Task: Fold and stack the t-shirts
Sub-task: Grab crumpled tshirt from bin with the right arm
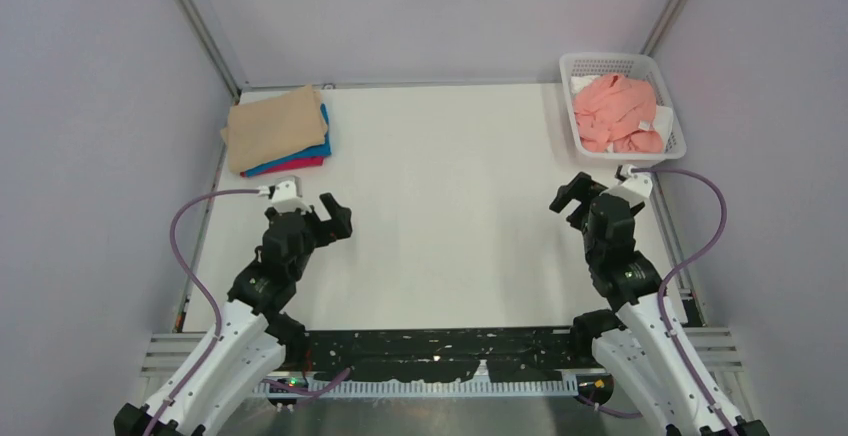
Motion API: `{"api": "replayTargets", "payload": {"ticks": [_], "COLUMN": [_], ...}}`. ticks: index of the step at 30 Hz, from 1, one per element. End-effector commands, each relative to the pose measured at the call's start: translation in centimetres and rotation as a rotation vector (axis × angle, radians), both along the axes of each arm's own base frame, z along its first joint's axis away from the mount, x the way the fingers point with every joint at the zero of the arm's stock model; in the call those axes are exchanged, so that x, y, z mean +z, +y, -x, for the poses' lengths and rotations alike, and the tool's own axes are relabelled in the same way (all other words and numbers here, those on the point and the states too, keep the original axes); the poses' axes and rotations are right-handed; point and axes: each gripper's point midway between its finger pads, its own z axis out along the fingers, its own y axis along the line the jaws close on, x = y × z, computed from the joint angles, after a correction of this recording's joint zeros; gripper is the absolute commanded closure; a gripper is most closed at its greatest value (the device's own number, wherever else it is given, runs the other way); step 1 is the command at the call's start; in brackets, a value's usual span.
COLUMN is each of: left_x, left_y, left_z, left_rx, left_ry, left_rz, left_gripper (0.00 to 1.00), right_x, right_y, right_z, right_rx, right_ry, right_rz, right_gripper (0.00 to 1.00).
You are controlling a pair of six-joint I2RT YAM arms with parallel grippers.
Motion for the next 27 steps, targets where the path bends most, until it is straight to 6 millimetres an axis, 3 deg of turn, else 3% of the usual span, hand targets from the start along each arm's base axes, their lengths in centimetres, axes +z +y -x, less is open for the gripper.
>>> {"api": "replayTargets", "payload": {"ticks": [1,6,10,13,15,16,17,18,20,24,27], "left_x": [3.4,3.7,3.7,3.8,3.7,3.6,3.6,3.6,3.5,3.6,3.6], "left_y": [-0.1,0.0,0.0,-0.1,-0.1,0.0,0.1,0.2,0.3,0.4,0.4], "left_z": [-0.9,-0.9,-1.3,-1.7,-1.9,-2.1,-2.2,-2.4,-2.6,-2.9,-3.1], "left_rx": [0.007,0.010,0.019,0.027,0.029,0.036,0.041,0.048,0.057,0.068,0.067], "left_ry": [-0.086,-0.101,-0.100,-0.099,-0.096,-0.092,-0.093,-0.092,-0.087,-0.089,-0.097], "left_rz": [0.015,0.021,0.017,0.019,0.013,0.009,0.003,-0.002,-0.011,-0.024,-0.025], "left_gripper": [0.00,0.00,0.00,0.00,0.00,0.00,0.01,0.01,0.00,0.00,0.00], "right_x": [5.0,8.2,8.8,8.8,7.8,5.1,6.7,5.7,3.9,0.0,-1.8], "right_y": [-0.9,-1.9,-5.3,-9.3,-11.4,-12.9,-13.7,-14.9,-17.1,-20.8,-21.4], "right_z": [-1.7,-4.7,-10.7,-16.9,-20.0,-21.2,-22.6,-24.1,-25.3,-25.6,-26.2], "right_rx": [-0.067,-0.118,-0.202,-0.273,-0.307,-0.330,-0.336,-0.349,-0.390,-0.480,-0.452], "right_ry": [-0.091,-0.065,0.032,0.096,0.140,0.210,0.183,0.222,0.303,0.425,0.457], "right_rz": [0.016,0.100,0.103,0.088,0.090,0.096,0.107,0.116,0.151,0.160,0.109], "right_gripper": [0.05,0.05,0.05,0.05,0.05,0.05,0.05,0.05,0.05,0.05,0.05]}}
